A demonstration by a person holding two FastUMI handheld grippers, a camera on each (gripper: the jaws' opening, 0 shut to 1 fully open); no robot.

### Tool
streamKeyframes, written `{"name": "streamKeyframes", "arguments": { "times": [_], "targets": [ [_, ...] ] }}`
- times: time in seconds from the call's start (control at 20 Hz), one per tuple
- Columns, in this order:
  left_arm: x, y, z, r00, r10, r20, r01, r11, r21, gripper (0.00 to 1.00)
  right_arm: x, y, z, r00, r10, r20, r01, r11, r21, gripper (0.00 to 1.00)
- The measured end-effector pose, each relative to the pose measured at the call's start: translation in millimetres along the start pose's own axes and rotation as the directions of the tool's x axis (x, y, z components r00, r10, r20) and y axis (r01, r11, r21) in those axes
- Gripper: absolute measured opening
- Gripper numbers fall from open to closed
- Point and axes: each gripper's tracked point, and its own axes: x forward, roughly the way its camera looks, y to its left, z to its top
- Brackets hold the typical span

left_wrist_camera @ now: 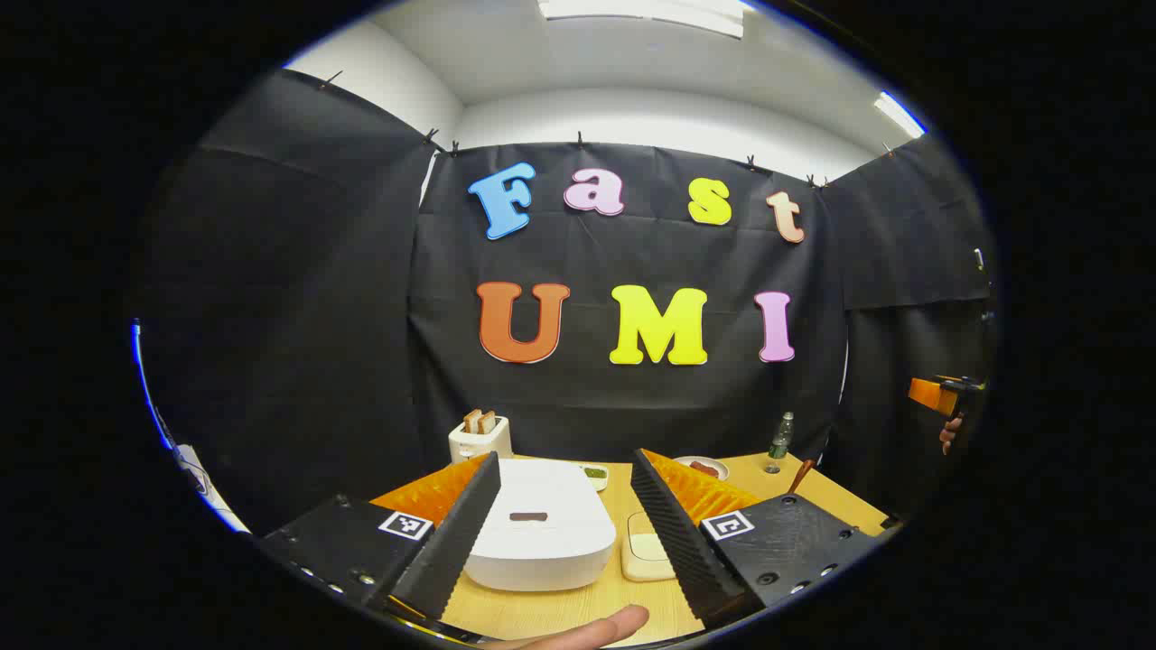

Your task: Close the left gripper, press the button to open the rice cooker; take a wooden spoon from the chopstick holder with the right hand, scoop a spoonful of rice and pour it into the rice cooker, then put the wooden spoon back into the chopstick holder.

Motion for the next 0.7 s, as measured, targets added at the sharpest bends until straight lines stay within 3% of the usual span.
{"name": "streamKeyframes", "arguments": {
  "times": [0.35,0.5,0.7],
  "targets": [
    [3,-12,-10,1.0,-0.024,-0.013,0.025,0.998,0.051,0.93,0,-14,-12,0.999,0.011,-0.03,-0.01,1.0,0.023,1.0],
    [1,-28,-16,0.997,-0.072,-0.025,0.074,0.996,0.056,0.93,0,-20,-14,1.0,0.016,-0.02,-0.015,1.0,0.026,1.0],
    [4,-30,-18,0.997,-0.069,-0.025,0.071,0.996,0.061,0.94,1,-30,-20,1.0,0.019,-0.022,-0.018,0.999,0.045,1.0]
  ]
}}
